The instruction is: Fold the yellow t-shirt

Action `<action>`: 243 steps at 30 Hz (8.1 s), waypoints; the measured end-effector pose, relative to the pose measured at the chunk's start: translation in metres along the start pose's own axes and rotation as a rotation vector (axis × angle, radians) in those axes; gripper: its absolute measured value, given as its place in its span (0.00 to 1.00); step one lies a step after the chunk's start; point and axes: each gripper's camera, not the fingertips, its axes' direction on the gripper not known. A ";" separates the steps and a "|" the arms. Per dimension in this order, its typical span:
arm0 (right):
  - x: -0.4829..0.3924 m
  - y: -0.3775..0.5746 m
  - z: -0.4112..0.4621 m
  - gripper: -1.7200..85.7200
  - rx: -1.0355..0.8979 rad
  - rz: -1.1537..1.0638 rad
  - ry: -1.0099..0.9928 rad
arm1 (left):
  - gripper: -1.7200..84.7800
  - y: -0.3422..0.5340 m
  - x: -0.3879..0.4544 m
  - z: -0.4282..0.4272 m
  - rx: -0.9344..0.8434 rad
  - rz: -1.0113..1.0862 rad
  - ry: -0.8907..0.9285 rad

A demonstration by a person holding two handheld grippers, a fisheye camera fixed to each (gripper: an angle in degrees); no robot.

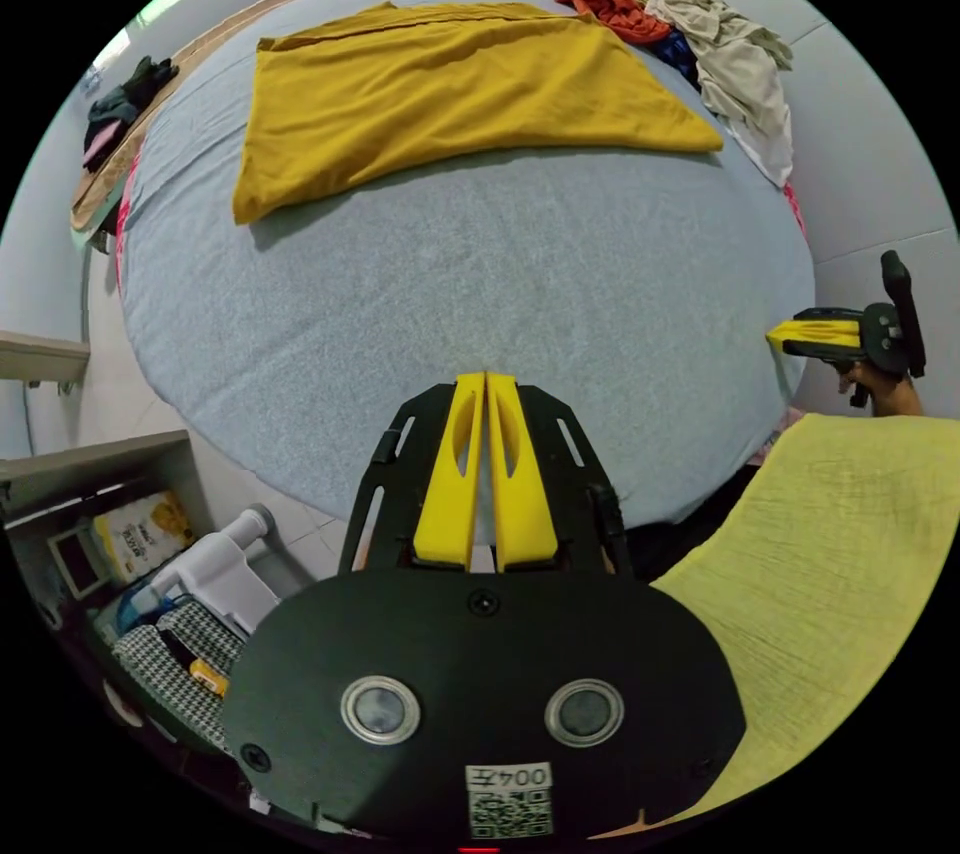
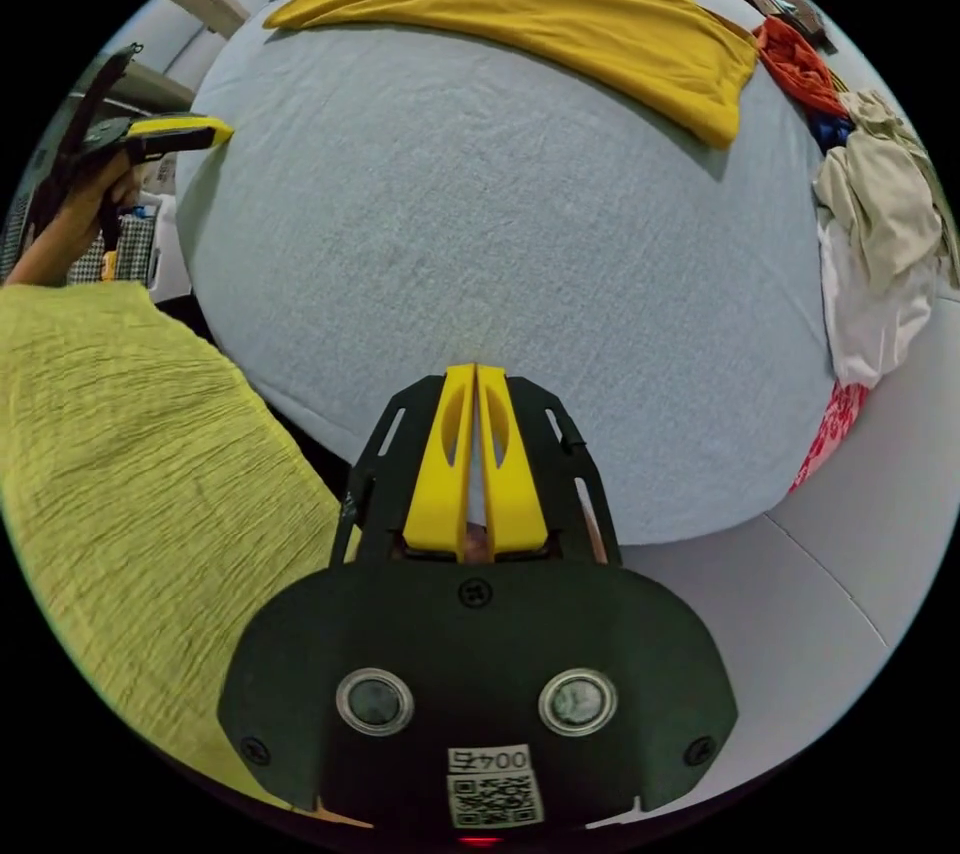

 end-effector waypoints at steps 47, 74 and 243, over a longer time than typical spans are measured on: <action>0.222 0.074 -0.120 0.05 0.306 0.059 -0.278 | 0.05 -0.088 -0.214 -0.047 0.095 0.064 0.206; 0.103 0.217 -0.066 0.03 0.281 0.155 -0.379 | 0.03 -0.001 -0.227 -0.069 0.076 -0.042 0.241; 0.220 -0.201 -0.060 0.03 0.293 0.421 -0.003 | 0.02 -0.306 -0.056 0.096 -0.227 0.164 0.064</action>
